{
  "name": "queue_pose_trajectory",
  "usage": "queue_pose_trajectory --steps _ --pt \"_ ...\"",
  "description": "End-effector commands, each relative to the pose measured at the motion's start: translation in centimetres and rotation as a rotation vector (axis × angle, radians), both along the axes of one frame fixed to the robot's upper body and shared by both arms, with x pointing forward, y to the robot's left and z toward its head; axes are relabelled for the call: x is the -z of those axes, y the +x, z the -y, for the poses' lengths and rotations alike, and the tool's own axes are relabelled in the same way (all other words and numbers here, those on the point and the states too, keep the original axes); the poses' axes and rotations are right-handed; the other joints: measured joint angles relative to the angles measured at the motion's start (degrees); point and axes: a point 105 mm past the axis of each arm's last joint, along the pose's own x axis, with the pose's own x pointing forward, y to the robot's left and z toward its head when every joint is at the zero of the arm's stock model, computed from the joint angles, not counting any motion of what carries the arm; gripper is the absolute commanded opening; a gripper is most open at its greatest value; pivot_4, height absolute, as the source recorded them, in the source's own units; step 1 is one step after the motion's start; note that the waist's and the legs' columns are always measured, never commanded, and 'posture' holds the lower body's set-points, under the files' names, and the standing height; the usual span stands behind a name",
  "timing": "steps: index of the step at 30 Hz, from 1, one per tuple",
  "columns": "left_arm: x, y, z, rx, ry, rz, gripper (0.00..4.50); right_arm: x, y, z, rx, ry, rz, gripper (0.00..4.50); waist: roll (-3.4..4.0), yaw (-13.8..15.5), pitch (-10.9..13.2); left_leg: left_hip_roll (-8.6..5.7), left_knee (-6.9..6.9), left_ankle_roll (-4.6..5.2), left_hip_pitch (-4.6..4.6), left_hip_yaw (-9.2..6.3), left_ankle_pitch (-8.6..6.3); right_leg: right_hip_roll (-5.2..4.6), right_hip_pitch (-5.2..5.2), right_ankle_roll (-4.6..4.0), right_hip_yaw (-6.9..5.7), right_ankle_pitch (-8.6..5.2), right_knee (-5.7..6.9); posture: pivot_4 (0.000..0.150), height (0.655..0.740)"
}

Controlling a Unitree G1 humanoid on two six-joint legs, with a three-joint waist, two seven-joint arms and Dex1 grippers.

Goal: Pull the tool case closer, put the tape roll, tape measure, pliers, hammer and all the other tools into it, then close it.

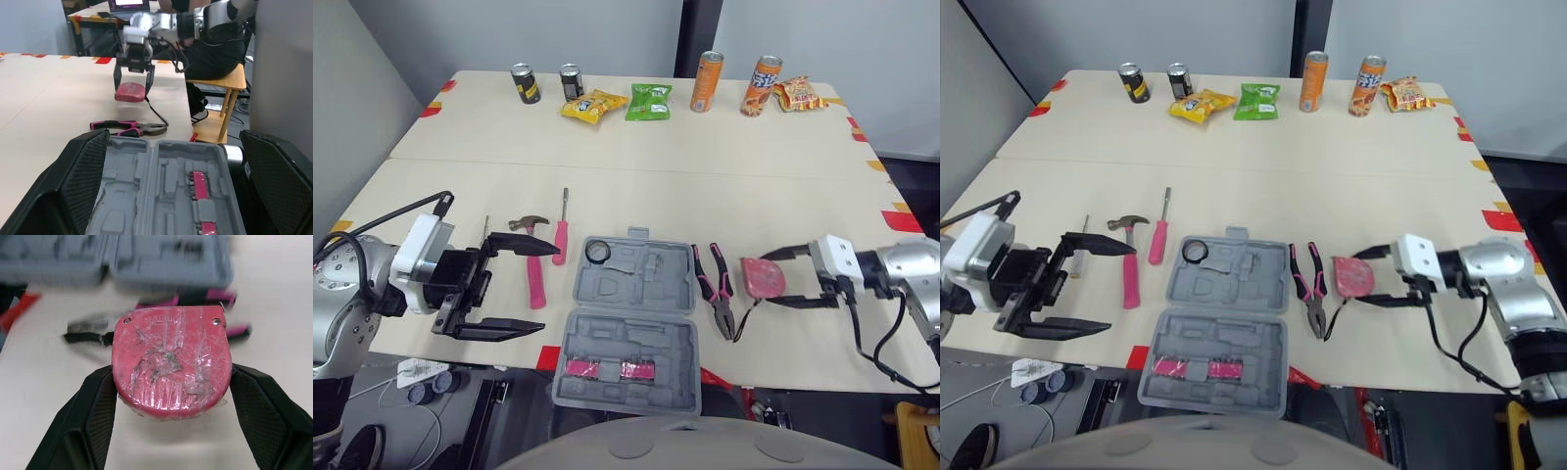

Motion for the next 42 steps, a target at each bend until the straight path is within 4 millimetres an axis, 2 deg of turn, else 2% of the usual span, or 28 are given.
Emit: queue_pose_trajectory --steps 1,6,13,22,31,42 --pt "-0.3 0.0 -0.8 -0.021 0.003 0.031 4.5 -1.6 0.1 -1.9 0.023 -0.032 0.02 3.01 0.0 0.2 0.0 0.0 0.0 -0.01 0.01 0.0 0.0 0.0 0.0 0.0 0.0 0.0 -0.01 0.15 0.7385" --pt "0.1 0.2 -1.4 -0.06 0.005 0.033 4.5 -2.3 0.6 -4.8 0.039 -0.163 0.068 3.01 0.0 0.9 0.1 -0.01 -0.03 -0.15 0.02 0.02 0.04 -0.01 -0.06 0.02 0.01 0.01 -0.09 0.15 0.7385" --pt "0.4 0.4 -1.8 -0.101 0.005 0.037 4.5 -1.2 0.7 -7.3 0.11 -0.342 0.014 3.01 0.04 0.9 0.2 -0.01 -0.09 -0.26 0.04 0.05 0.05 0.0 -0.12 0.04 0.04 0.02 -0.05 0.15 0.7385" --pt "0.5 1.1 -1.9 -0.122 -0.002 0.045 4.5 -0.7 2.8 -11.8 0.15 -0.404 0.037 3.01 0.06 0.6 0.2 0.0 -0.09 -0.34 0.04 0.15 0.1 0.06 -0.33 0.03 0.15 0.02 0.18 0.15 0.7385" --pt "0.5 1.6 -2.2 -0.144 0.001 0.055 4.5 0.3 4.2 -12.4 0.195 -0.502 0.014 3.01 0.06 0.9 0.2 0.01 -0.02 -0.41 0.03 0.23 0.11 0.07 -0.39 0.03 0.22 0.02 0.32 0.15 0.7385" --pt "0.6 1.5 -2.4 -0.149 0.0 0.052 4.5 1.1 3.3 -13.2 0.121 -0.525 -0.012 3.01 0.07 0.8 0.2 0.08 0.08 -0.44 0.02 0.28 0.11 0.12 -0.44 0.03 0.27 0.02 0.63 0.15 0.7385"
